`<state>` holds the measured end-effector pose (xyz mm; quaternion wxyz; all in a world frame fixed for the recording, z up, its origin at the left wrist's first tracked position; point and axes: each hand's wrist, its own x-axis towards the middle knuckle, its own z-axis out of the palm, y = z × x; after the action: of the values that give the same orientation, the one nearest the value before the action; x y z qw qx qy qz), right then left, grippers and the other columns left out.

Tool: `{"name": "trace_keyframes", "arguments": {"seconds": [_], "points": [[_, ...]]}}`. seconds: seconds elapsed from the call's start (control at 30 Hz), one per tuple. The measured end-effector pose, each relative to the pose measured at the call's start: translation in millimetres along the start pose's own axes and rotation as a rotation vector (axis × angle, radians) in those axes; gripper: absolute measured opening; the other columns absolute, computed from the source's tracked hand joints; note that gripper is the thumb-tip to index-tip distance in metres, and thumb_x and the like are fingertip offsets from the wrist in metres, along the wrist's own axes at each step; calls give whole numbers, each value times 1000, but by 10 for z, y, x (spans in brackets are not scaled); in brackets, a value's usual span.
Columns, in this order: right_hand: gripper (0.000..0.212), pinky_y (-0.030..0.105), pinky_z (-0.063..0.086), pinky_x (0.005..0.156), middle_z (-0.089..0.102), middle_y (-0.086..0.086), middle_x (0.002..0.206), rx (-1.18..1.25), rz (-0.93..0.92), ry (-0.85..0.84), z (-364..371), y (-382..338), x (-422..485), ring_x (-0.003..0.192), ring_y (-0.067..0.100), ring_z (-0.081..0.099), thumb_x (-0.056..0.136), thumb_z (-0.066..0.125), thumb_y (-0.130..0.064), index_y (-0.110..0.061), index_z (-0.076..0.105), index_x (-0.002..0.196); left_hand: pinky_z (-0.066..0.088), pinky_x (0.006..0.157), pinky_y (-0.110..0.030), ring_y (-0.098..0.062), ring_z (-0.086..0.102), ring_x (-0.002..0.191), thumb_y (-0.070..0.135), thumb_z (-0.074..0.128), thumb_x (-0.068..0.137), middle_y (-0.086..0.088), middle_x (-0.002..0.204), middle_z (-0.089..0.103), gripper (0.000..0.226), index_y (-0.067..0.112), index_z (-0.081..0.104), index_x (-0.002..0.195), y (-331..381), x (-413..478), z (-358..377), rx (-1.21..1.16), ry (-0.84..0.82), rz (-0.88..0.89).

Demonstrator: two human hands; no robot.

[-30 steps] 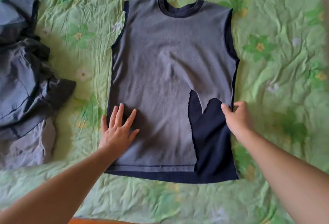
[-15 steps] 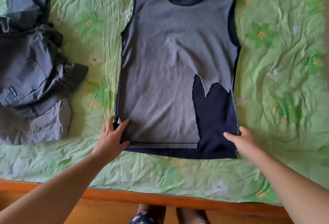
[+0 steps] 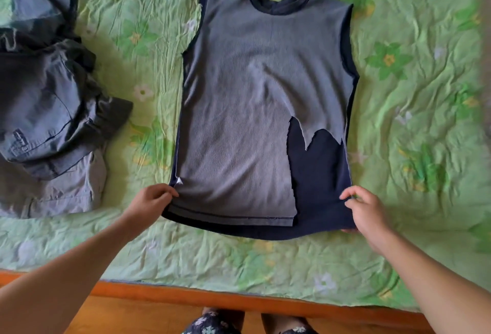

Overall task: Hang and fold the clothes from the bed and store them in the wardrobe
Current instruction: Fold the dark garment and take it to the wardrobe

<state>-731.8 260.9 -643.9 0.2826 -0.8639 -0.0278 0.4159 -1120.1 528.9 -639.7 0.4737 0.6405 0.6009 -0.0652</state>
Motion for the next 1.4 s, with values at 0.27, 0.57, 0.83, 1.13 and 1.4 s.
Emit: {"name": "trace_keyframes", "arguments": {"seconds": [0.27, 0.57, 0.83, 1.13, 1.4], "points": [[32, 30, 48, 60, 71, -4, 71, 529, -58, 84, -549, -1791, 659, 75, 19, 61, 88, 50, -2, -17, 71, 70, 48, 45, -19, -12, 60, 58, 11, 51, 94, 0, 69, 63, 24, 16, 67, 77, 1528, 832, -751, -807, 134, -91], [42, 50, 50, 92, 63, 15, 110, -340, -679, 93, 80, -2475, 1213, 99, 33, 61, 85, 70, -23, -14, 59, 125, 47, 98, -34, -22, 56, 115, 29, 73, 85, -7, 128, 55, 65, 21, 46, 144, 2261, 1666, -397, 300, 202, 485], [37, 45, 43, 70, 56, 14, 102, -1275, -1085, 345, 829, -2086, 1445, 92, 37, 56, 86, 45, -7, -12, 57, 120, 41, 91, -43, -31, 45, 115, 22, 61, 86, -6, 128, 42, 58, 28, 42, 140, 1854, 1936, 200, 1128, 299, 592], [23, 37, 37, 66, 52, 3, 95, -1278, -880, -62, 656, -1637, 1096, 93, 32, 62, 83, 48, -13, -23, 47, 104, 49, 72, -40, -29, 60, 99, 19, 60, 83, -2, 109, 54, 30, 23, 56, 112, 1637, 1448, 244, 998, -59, 534], [27, 41, 51, 82, 62, 6, 114, -1433, -513, -666, 538, -691, 97, 107, 34, 63, 85, 50, -18, -24, 50, 111, 49, 82, -37, -26, 60, 108, 21, 59, 84, 0, 117, 52, 31, 24, 55, 115, 837, 342, 668, 1025, -623, 402]]}}
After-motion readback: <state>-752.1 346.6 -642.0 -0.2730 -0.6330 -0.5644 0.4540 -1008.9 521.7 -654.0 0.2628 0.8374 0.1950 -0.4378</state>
